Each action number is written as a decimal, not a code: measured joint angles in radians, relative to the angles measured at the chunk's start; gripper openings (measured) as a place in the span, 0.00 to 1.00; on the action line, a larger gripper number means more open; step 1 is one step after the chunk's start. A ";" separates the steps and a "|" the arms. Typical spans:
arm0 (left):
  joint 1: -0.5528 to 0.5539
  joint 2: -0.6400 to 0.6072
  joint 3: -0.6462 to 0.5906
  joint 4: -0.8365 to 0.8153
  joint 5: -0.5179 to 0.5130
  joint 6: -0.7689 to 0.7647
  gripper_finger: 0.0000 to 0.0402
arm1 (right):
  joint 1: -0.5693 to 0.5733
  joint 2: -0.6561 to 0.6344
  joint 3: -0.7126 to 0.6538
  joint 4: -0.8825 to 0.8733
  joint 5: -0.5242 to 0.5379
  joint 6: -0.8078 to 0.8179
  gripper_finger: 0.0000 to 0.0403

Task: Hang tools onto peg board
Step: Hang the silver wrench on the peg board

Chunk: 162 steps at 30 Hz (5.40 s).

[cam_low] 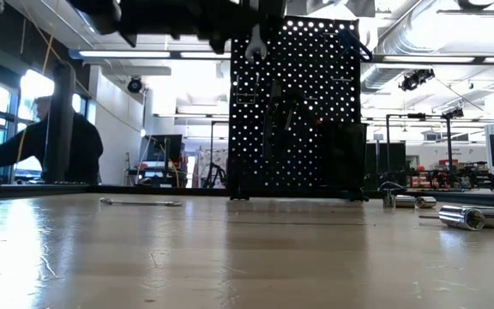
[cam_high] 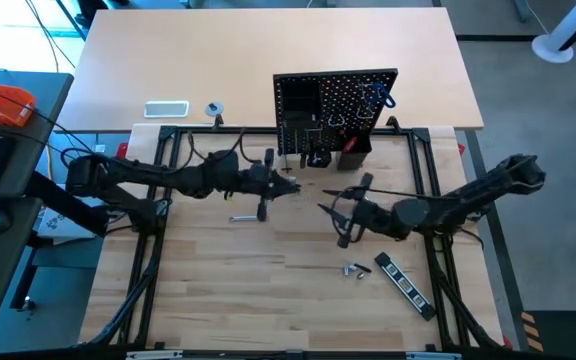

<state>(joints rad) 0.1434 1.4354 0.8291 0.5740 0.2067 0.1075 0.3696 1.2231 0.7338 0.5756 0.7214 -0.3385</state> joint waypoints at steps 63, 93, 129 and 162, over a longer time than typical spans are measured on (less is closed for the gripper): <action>0.283 0.128 -0.185 0.145 0.125 -0.158 0.01 | 0.134 -0.107 0.000 -0.220 0.201 0.024 0.38; 0.346 0.238 -0.099 0.123 0.127 -0.118 0.01 | 0.134 -0.106 0.000 -0.221 0.200 0.026 0.38; 0.390 0.273 -0.022 0.049 0.075 -0.106 0.33 | 0.134 -0.106 0.000 -0.306 0.215 0.102 0.38; 0.208 -0.130 -0.095 -0.789 0.089 0.031 0.52 | 0.135 -0.106 0.000 -0.421 0.192 0.193 0.38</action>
<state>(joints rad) 0.3512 1.3052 0.7345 -0.2145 0.2956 0.1383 0.5045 1.1168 0.7341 0.1542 0.9135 -0.1455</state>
